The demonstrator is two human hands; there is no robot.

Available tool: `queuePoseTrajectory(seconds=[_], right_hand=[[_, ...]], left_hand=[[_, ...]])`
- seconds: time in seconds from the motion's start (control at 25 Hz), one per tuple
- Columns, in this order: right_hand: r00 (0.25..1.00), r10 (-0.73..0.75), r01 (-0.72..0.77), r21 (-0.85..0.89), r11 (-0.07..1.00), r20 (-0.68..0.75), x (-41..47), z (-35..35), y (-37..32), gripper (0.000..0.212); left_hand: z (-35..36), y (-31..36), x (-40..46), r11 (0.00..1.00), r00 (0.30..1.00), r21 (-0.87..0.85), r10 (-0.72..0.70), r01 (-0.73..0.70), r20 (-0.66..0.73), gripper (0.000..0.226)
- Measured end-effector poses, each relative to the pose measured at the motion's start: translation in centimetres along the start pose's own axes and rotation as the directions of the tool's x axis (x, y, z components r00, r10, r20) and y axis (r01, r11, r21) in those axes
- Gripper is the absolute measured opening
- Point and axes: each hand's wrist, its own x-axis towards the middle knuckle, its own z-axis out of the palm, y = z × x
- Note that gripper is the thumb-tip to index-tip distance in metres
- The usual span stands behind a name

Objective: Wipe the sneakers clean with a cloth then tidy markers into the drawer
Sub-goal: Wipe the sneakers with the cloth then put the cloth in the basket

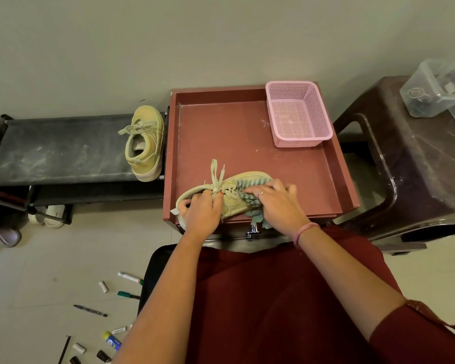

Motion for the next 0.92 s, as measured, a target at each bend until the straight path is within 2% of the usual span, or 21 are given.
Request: queuePoseTrajectory(seconds=[0.08,0.16,0.24,0.32,0.44,0.52,0.6,0.76,0.92], right_hand=[[0.995,0.060,-0.064,-0.046,0.997,-0.078,0.4,-0.5,2.2,0.065],[0.971,0.197,-0.184,0.105,0.977,-0.136,0.6,-0.3,2.4,0.064],[0.958,0.260,-0.223,0.251,0.942,-0.125,0.1,0.8,0.7,0.064],[0.972,0.190,-0.154,0.235,0.960,-0.139,-0.8,2.0,-1.4,0.065],[0.986,0.023,-0.004,0.113,0.994,-0.163,-0.9,2.0,-1.0,0.064],[0.986,0.036,-0.034,0.015,0.999,-0.161,-0.1,1.7,0.8,0.060],[0.980,0.069,-0.063,0.036,0.997,-0.186,0.3,2.1,0.6,0.056],[0.973,-0.067,0.084,0.067,0.994,-0.223,-0.2,3.4,0.1,0.056],[0.974,0.157,-0.095,0.330,0.939,-0.165,1.0,3.2,1.3,0.076]], left_hand=[[0.1,0.0,0.0,1.000,1.000,0.015,0.012,-0.012,-0.016,0.035],[0.2,0.0,0.0,1.000,0.999,0.021,0.019,-0.018,-0.037,0.035],[0.2,0.1,0.0,1.000,0.999,0.020,0.024,-0.023,-0.045,0.036],[0.3,-0.1,0.0,0.999,0.999,0.026,0.027,-0.026,-0.047,0.036],[0.3,-0.2,0.0,0.998,0.998,0.038,0.043,-0.041,-0.054,0.036],[0.4,-0.2,-0.1,0.998,0.997,0.034,0.053,-0.051,-0.064,0.037],[0.4,-0.2,-0.3,0.999,0.996,0.029,0.043,-0.041,-0.075,0.038],[0.6,-0.3,-0.2,0.999,0.996,0.024,0.046,-0.044,-0.082,0.037],[0.6,-0.1,0.1,0.999,0.994,0.000,0.047,-0.047,-0.094,0.038]])
